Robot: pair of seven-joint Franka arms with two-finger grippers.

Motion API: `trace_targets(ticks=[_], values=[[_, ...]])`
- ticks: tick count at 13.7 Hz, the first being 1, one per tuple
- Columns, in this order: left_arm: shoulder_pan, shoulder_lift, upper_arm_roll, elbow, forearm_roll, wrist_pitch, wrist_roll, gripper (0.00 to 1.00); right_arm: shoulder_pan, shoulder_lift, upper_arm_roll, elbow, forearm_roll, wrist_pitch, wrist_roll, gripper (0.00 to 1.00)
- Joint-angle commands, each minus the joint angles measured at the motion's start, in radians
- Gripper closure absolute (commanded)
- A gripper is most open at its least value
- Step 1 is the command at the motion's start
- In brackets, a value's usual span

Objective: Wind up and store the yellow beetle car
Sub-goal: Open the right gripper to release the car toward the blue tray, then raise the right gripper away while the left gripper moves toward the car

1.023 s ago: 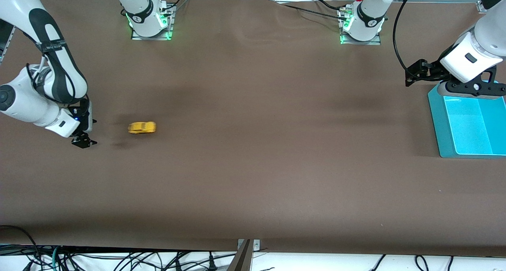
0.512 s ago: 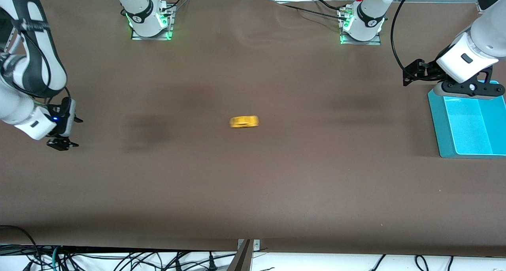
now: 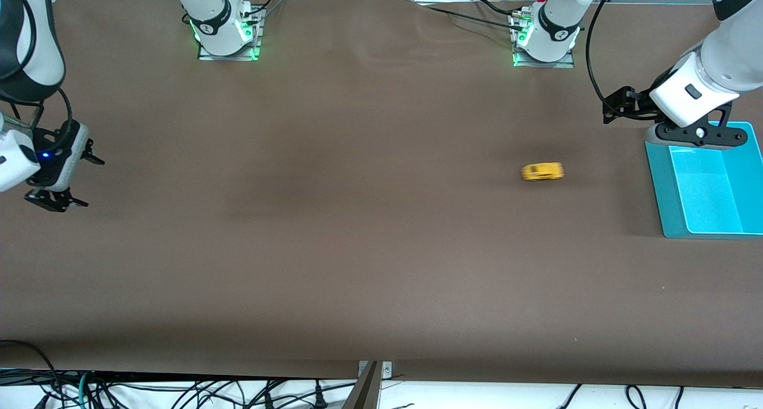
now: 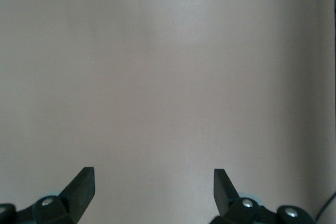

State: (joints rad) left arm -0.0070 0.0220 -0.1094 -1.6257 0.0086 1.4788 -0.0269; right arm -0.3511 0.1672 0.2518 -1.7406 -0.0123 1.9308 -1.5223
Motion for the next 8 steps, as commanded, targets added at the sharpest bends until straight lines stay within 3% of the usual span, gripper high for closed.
trace_targets(ticks=[1,8], values=[[0.007,0.015,0.0,0.033,-0.024,-0.028,0.033,0.0,-0.005,-0.003,0.027,0.056,-0.029,-0.071,0.134,0.0],[0.012,0.025,0.0,0.033,-0.022,-0.086,0.077,0.0,-0.005,-0.006,0.041,0.09,-0.037,-0.09,0.246,0.0]])
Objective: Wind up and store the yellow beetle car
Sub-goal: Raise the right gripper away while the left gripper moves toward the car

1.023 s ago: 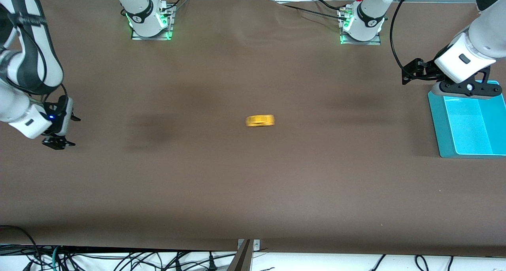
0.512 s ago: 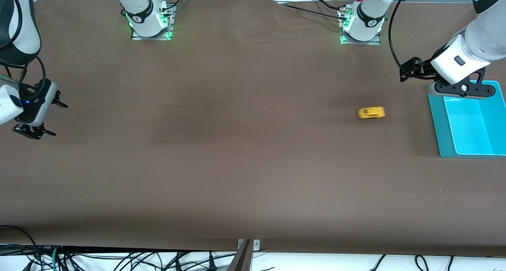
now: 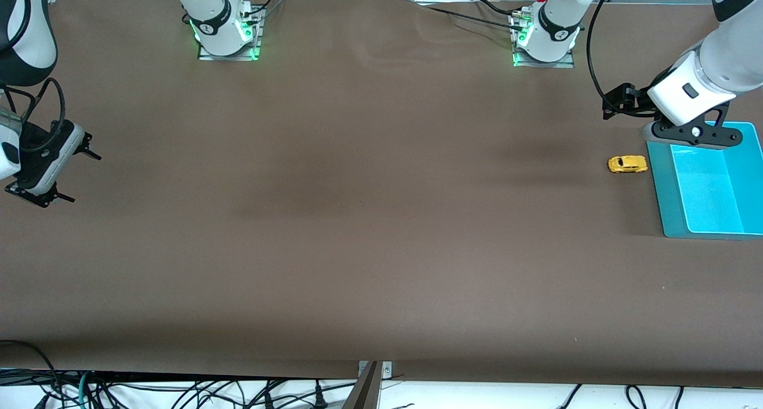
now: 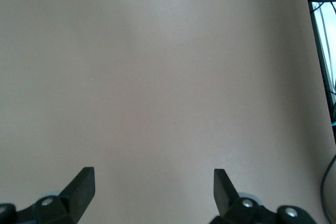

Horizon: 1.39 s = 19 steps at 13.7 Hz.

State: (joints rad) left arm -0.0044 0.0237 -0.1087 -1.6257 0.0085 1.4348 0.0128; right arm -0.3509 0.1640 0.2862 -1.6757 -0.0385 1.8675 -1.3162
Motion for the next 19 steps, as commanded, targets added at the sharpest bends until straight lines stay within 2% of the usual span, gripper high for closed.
trace_targets(ticks=[1,7,10,14,16,19], values=[[0.004,0.025,0.0,0.033,-0.022,-0.043,0.061,0.0,-0.005,-0.006,0.007,0.037,-0.009,-0.039,0.084,0.0],[0.044,0.05,0.017,0.033,-0.004,-0.039,0.372,0.0,-0.003,-0.021,0.005,0.048,-0.001,-0.137,0.535,0.0],[0.066,0.067,0.017,0.027,0.037,-0.037,0.707,0.0,0.013,-0.037,0.005,0.05,0.025,-0.165,0.759,0.0],[0.106,0.071,0.017,-0.028,0.062,-0.027,0.907,0.0,0.047,-0.057,-0.002,0.051,0.068,-0.218,1.0,0.0],[0.115,0.07,0.017,-0.063,0.073,0.03,0.999,0.0,0.078,-0.073,-0.01,0.051,0.068,-0.247,1.104,0.0],[0.116,0.061,0.015,-0.199,0.163,0.275,1.24,0.0,0.121,-0.09,-0.028,0.048,0.068,-0.251,1.198,0.0]])
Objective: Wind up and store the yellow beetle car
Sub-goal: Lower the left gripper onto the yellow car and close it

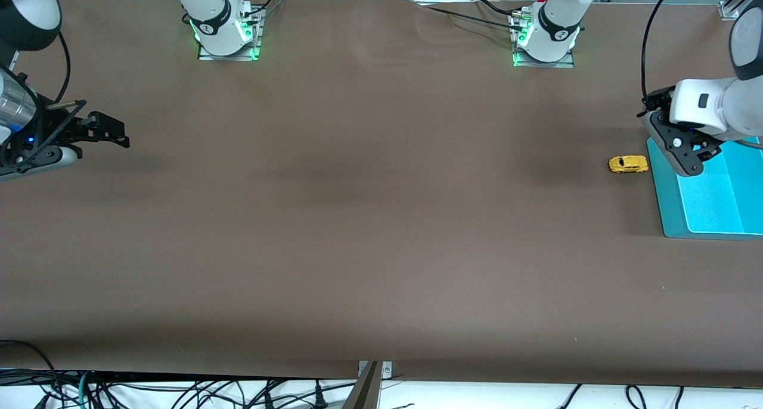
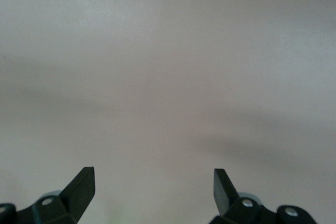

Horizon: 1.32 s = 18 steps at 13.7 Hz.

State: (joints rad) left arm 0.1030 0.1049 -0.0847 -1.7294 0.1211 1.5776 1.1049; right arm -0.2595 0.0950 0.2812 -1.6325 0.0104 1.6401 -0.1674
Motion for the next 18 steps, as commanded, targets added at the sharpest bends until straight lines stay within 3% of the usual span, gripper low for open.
trace_targets(ticks=[1,3,7,11,13,16,18], values=[[0.021,-0.019,-0.009,-0.134,0.075,0.206,0.247,0.0,0.048,-0.027,-0.034,0.005,0.017,-0.023,0.068,0.0],[0.056,-0.02,-0.009,-0.211,0.092,0.283,0.354,0.0,0.072,-0.037,-0.042,0.0,0.01,-0.025,0.089,0.0],[0.173,-0.083,-0.012,-0.513,0.156,0.623,0.458,0.0,0.074,-0.04,-0.042,-0.001,0.007,-0.045,0.091,0.0],[0.293,0.042,-0.015,-0.582,0.222,0.747,0.47,0.0,0.074,-0.035,-0.04,0.003,0.01,-0.039,0.08,0.0],[0.308,0.068,-0.013,-0.617,0.223,0.823,0.494,0.0,0.074,-0.037,-0.04,0.003,0.008,-0.039,0.085,0.0],[0.354,0.079,-0.013,-0.749,0.223,1.008,0.492,0.0,0.074,-0.037,-0.04,0.003,0.005,-0.042,0.083,0.0],[0.372,0.107,-0.012,-0.754,0.241,1.07,0.497,0.0,0.074,-0.038,-0.04,0.005,0.003,-0.042,0.082,0.0]])
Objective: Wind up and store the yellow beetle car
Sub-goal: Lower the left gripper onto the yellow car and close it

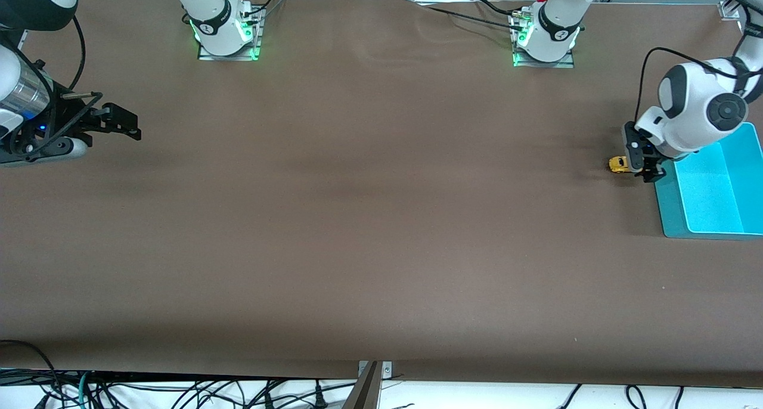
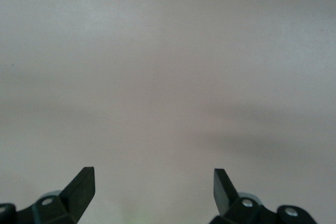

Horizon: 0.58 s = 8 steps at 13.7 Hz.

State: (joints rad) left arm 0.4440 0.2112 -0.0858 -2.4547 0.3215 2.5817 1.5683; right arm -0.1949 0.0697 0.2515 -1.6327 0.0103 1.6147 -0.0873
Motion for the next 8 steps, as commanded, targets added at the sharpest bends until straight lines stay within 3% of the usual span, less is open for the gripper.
trace_targets(ticks=[1,4,6,8], values=[[0.042,0.013,-0.012,-0.029,0.069,0.087,0.03,0.0,0.009,-0.014,-0.011,0.005,0.004,-0.016,0.001,0.0],[0.076,0.079,-0.011,-0.03,0.08,0.214,0.035,0.0,0.009,-0.013,-0.012,0.005,0.002,-0.015,0.001,0.0],[0.104,0.102,-0.012,-0.03,0.108,0.227,0.032,0.0,0.009,-0.013,-0.012,0.007,-0.007,-0.013,0.003,0.0],[0.105,0.106,-0.012,-0.029,0.125,0.232,0.036,0.84,0.009,-0.011,-0.009,0.008,-0.018,-0.015,0.008,0.0]])
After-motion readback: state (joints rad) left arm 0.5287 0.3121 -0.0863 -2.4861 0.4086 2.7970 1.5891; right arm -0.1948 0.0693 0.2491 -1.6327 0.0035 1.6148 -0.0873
